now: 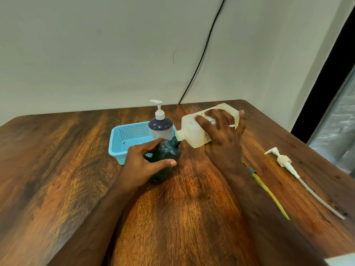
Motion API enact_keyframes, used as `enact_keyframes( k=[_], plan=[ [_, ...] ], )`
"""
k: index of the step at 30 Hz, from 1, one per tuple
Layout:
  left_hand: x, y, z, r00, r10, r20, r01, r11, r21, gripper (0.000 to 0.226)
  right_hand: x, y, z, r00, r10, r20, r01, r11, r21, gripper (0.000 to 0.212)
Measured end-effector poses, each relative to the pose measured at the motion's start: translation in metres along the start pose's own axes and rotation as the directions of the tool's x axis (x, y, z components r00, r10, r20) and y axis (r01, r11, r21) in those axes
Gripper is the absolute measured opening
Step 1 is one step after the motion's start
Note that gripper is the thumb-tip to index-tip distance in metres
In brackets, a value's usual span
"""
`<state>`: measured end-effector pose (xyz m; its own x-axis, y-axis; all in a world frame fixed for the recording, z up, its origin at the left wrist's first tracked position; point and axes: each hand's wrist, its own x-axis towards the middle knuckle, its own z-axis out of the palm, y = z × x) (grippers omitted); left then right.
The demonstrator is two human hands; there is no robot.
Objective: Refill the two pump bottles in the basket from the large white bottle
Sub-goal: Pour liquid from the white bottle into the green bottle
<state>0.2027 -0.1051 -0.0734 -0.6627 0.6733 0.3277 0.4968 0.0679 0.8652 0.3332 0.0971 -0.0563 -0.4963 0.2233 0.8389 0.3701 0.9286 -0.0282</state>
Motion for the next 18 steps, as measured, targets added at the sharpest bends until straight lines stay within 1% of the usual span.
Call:
enact_keyframes(
  k=[3,7,15,18],
  plan=[
    [0.0006,-0.0013,-0.0003,1.000,-0.002,0.004,0.002,1.000,-0.004,0.078,0.0004,-0.0002,-0.0008,1.000,0.002,0.003,-0.002,1.000,0.009,0.062],
    [0.0013,-0.0034,-0.0007,1.000,-0.006,-0.001,0.006,1.000,0.011,0.089,0.0003,0.0000,-0.0002,1.000,0.000,0.000,0.000,1.000,-0.004,0.068],
    [0.0013,-0.0043,-0.0015,1.000,-0.001,0.003,0.001,1.000,0.024,0.090,0.0007,-0.0002,-0.0012,1.000,-0.004,0.002,0.004,1.000,0.009,0.066],
    [0.0013,-0.0042,-0.0017,1.000,0.009,0.007,-0.009,1.000,0.027,0.089,0.0001,-0.0006,-0.0009,1.000,-0.007,0.000,0.007,1.000,-0.003,0.070]
  ],
)
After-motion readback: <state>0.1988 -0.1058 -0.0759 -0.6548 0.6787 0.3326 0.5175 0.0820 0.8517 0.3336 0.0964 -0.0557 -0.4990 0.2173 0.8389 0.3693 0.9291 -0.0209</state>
